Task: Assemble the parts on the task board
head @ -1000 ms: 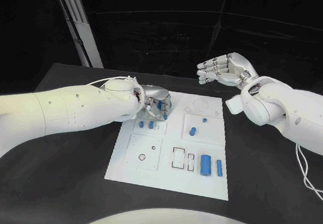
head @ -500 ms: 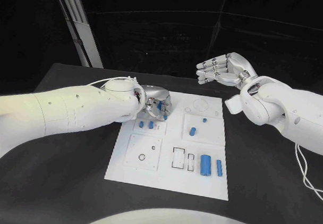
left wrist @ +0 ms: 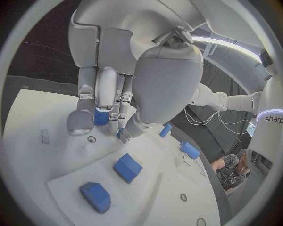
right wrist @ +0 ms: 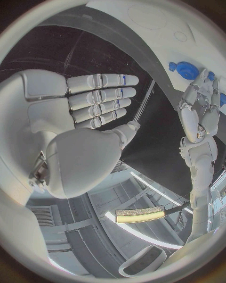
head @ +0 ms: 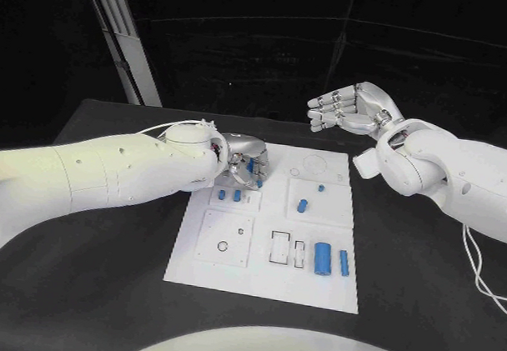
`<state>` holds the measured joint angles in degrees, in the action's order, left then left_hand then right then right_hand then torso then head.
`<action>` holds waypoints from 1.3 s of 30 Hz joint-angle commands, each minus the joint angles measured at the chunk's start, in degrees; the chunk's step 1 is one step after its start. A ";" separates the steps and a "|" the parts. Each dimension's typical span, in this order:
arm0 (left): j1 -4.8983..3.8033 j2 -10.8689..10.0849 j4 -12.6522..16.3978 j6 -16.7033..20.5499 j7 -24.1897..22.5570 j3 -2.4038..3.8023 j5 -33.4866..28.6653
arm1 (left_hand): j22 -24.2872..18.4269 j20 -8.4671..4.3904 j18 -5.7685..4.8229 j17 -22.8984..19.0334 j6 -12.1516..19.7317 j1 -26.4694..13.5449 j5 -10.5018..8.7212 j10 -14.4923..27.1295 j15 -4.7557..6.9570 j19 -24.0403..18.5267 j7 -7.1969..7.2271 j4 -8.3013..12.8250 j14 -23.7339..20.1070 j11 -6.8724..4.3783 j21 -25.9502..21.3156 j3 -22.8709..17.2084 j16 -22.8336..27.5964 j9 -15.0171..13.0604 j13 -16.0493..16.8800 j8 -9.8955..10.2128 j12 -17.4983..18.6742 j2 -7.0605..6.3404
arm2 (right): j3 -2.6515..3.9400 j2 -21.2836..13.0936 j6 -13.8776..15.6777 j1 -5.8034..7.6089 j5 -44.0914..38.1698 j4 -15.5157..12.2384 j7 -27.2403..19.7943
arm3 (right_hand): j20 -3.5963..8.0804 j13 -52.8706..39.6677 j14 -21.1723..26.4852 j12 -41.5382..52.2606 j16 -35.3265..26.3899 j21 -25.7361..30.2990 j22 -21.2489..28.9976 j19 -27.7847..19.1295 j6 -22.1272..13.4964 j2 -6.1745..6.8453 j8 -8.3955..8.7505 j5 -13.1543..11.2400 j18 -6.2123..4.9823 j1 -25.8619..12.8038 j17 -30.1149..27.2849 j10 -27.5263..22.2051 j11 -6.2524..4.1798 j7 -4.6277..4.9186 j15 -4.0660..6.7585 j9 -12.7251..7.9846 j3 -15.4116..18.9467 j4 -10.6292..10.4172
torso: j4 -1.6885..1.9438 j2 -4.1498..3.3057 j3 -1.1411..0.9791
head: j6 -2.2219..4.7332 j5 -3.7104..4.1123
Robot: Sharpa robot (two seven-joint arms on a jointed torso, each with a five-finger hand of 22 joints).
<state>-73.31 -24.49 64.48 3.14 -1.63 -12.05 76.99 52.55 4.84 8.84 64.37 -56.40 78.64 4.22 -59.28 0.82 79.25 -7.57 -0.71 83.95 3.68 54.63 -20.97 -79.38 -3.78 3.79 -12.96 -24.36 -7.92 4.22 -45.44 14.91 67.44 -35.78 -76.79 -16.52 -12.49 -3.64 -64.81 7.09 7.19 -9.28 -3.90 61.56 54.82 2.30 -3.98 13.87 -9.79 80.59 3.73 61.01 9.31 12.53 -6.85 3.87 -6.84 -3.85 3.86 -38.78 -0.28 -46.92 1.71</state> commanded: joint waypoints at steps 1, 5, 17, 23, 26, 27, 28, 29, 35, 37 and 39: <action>0.28 0.14 0.08 -2.53 0.62 -0.22 0.41 | 0.07 -0.05 -0.91 -0.05 0.40 -0.53 -0.16 0.00 0.04 0.16 -0.11 -0.08 1.35 0.28 0.26 -0.17 -0.33 0.05 0.02 0.14 0.41 0.02 | 0.04 0.03 -0.42 0.11 -0.03 -0.13 -0.52 | 0.00 0.07 0.43 0.17 0.28 0.32 -0.05 0.48 0.07 -0.41 0.12 -0.33 -0.64 -0.21 -0.06 -0.33 0.10 0.33 0.16 -0.07 -0.29 0.10 | 0.02 -0.01 0.00 | -0.03 0.03; 0.29 0.21 0.14 -2.69 0.54 -0.22 0.39 | 0.11 -0.03 -0.89 -0.12 -0.16 -0.85 -0.17 -0.54 0.09 0.11 0.02 -0.21 1.34 0.16 0.23 -0.25 -0.34 -0.06 0.13 0.16 0.36 0.24 | 0.04 0.04 -0.41 0.11 -0.03 -0.13 -0.52 | 0.00 0.07 0.43 0.17 0.28 0.32 -0.05 0.48 0.07 -0.41 0.12 -0.33 -0.64 -0.21 -0.06 -0.33 0.10 0.33 0.16 -0.07 -0.29 0.10 | 0.00 0.01 -0.02 | -0.09 0.07; 0.29 0.31 -0.22 -2.28 1.15 -0.21 0.34 | 0.65 -0.40 -0.85 -0.49 -3.63 -0.26 -0.93 -3.79 0.65 0.04 0.63 0.30 1.31 -0.54 0.35 -2.62 -0.36 -0.32 0.15 0.35 1.62 2.47 | 0.04 0.02 -0.45 0.11 -0.03 -0.15 -0.51 | 0.00 0.07 0.44 0.19 0.29 0.34 -0.06 0.49 0.08 -0.41 0.11 -0.34 -0.65 -0.20 -0.06 -0.33 0.10 0.33 0.17 -0.07 -0.31 0.12 | 0.04 0.06 -0.04 | -0.11 0.21; 0.29 0.33 -0.34 -1.35 1.22 -0.21 0.34 | 1.03 -0.66 -0.89 -0.42 -5.12 0.69 -1.32 -5.38 0.91 0.08 0.76 1.34 1.34 -0.86 0.54 -4.04 -0.46 -0.42 0.22 0.36 2.26 3.14 | 0.04 0.07 -0.49 0.11 -0.03 -0.11 -0.51 | 0.00 0.07 0.44 0.19 0.29 0.34 -0.06 0.49 0.08 -0.41 0.11 -0.34 -0.65 -0.20 -0.06 -0.33 0.10 0.33 0.17 -0.07 -0.31 0.12 | 0.04 0.07 -0.06 | -0.09 0.22; 0.29 0.28 -0.34 -0.49 1.06 -0.21 0.34 | 1.22 -0.73 -0.93 -0.37 -5.31 1.02 -1.32 -5.66 0.93 0.11 0.67 1.86 1.36 -0.85 0.66 -4.63 -0.51 -0.37 0.19 0.58 2.71 3.15 | 0.04 0.10 -0.51 0.11 -0.03 -0.09 -0.52 | 0.00 0.07 0.44 0.19 0.29 0.34 -0.06 0.49 0.08 -0.41 0.11 -0.34 -0.65 -0.20 -0.06 -0.33 0.10 0.33 0.17 -0.07 -0.31 0.12 | 0.05 0.08 -0.03 | -0.06 0.26; 0.29 0.23 -0.32 -0.20 0.98 -0.20 0.34 | 1.29 -0.73 -0.95 -0.38 -5.32 1.08 -1.32 -5.72 0.91 0.13 0.61 2.02 1.37 -0.81 0.71 -4.82 -0.52 -0.34 0.17 0.69 2.90 3.13 | 0.04 0.10 -0.52 0.11 -0.03 -0.08 -0.53 | 0.00 0.07 0.44 0.19 0.29 0.34 -0.06 0.49 0.08 -0.41 0.11 -0.34 -0.65 -0.20 -0.06 -0.33 0.10 0.33 0.17 -0.07 -0.31 0.12 | 0.04 0.09 -0.02 | -0.04 0.26; 0.29 0.15 -0.25 0.20 0.85 -0.20 0.34 | 1.38 -0.73 -0.98 -0.39 -5.33 1.10 -1.32 -5.76 0.88 0.14 0.55 2.16 1.37 -0.76 0.77 -5.01 -0.53 -0.31 0.15 0.82 3.12 3.09 | 0.04 0.11 -0.53 0.11 -0.03 -0.06 -0.53 | 0.00 0.07 0.44 0.19 0.29 0.34 -0.06 0.49 0.08 -0.41 0.11 -0.34 -0.65 -0.20 -0.06 -0.33 0.10 0.33 0.17 -0.07 -0.31 0.12 | 0.04 0.08 -0.03 | 0.00 0.28; 0.29 0.03 -0.15 0.62 0.72 -0.19 0.30 | 1.42 -0.72 -0.99 -0.42 -5.32 1.09 -1.32 -5.80 0.85 0.15 0.50 2.28 1.37 -0.72 0.79 -5.17 -0.53 -0.28 0.14 0.93 3.30 3.04 | 0.04 0.12 -0.55 0.11 -0.03 -0.04 -0.54 | 0.00 0.07 0.44 0.19 0.29 0.34 -0.06 0.49 0.08 -0.41 0.11 -0.34 -0.65 -0.20 -0.06 -0.33 0.10 0.33 0.17 -0.07 -0.31 0.12 | 0.04 0.08 -0.02 | 0.01 0.29; 0.26 -1.20 1.29 3.18 -0.15 -0.02 -1.12 | 1.58 -0.68 -1.02 -0.46 -5.33 1.05 -1.32 -5.97 0.77 0.17 0.34 2.72 1.37 -0.60 0.87 -5.76 -0.55 -0.20 0.11 1.35 3.94 2.83 | 0.04 0.16 -0.61 0.10 -0.03 0.18 -0.57 | 0.00 0.07 0.44 0.19 0.29 0.34 -0.06 0.49 0.08 -0.41 0.11 -0.34 -0.65 -0.20 -0.06 -0.33 0.10 0.33 0.17 -0.07 -0.31 0.12 | 0.15 0.17 -0.02 | 0.12 0.38; 0.24 -1.67 1.89 3.82 -0.43 0.32 -1.61 | 1.63 -0.66 -1.03 -0.45 -5.35 1.01 -1.32 -6.03 0.74 0.18 0.30 2.84 1.37 -0.56 0.90 -5.93 -0.57 -0.18 0.11 1.46 4.12 2.76 | 0.04 0.19 -0.64 0.10 -0.03 0.27 -0.59 | 0.00 0.07 0.44 0.19 0.29 0.34 -0.06 0.49 0.08 -0.41 0.11 -0.34 -0.65 -0.20 -0.06 -0.33 0.10 0.33 0.17 -0.07 -0.31 0.12 | 0.16 0.20 -0.04 | 0.15 0.34; 0.23 -2.21 2.56 4.41 -0.73 0.91 -2.16 | 1.65 -0.65 -1.03 -0.45 -5.37 0.96 -1.32 -6.06 0.72 0.18 0.27 2.87 1.38 -0.54 0.91 -5.98 -0.57 -0.18 0.11 1.51 4.20 2.72 | 0.04 0.21 -0.67 0.10 -0.03 0.36 -0.61 | 0.00 0.07 0.44 0.19 0.29 0.34 -0.06 0.49 0.08 -0.41 0.11 -0.34 -0.65 -0.20 -0.06 -0.33 0.10 0.33 0.17 -0.07 -0.31 0.12 | 0.17 0.18 -0.03 | 0.25 0.27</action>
<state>-72.89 -26.66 66.69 5.21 -1.57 -11.19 76.23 54.14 4.40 8.84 63.93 -61.55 79.45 3.04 -64.91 1.24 79.28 -7.19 2.13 83.95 3.18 55.31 -26.67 -79.61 -4.00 3.85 -11.62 -20.34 -4.97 4.22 -45.27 14.71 67.44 -35.78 -76.42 -16.52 -12.49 -3.64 -64.60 7.09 7.19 -9.28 -3.90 61.56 54.82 2.30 -3.98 13.87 -9.79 80.59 3.73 61.01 9.31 12.53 -6.64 3.86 -6.84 -3.85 3.99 -38.62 -0.31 -46.74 2.07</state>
